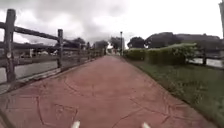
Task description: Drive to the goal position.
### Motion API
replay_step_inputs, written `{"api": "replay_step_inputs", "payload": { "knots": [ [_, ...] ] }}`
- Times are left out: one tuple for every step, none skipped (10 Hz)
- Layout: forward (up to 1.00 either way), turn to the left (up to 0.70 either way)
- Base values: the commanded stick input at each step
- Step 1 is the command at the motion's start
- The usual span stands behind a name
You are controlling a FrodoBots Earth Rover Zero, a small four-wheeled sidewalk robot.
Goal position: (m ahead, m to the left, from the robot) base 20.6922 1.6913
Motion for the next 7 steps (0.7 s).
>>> {"api": "replay_step_inputs", "payload": {
  "knots": [
    [0.7, 0.07],
    [0.7, 0.2],
    [0.7, 0.27],
    [0.7, 0.0],
    [0.7, 0.0],
    [0.7, 0.0],
    [0.7, 0.0]
  ]
}}
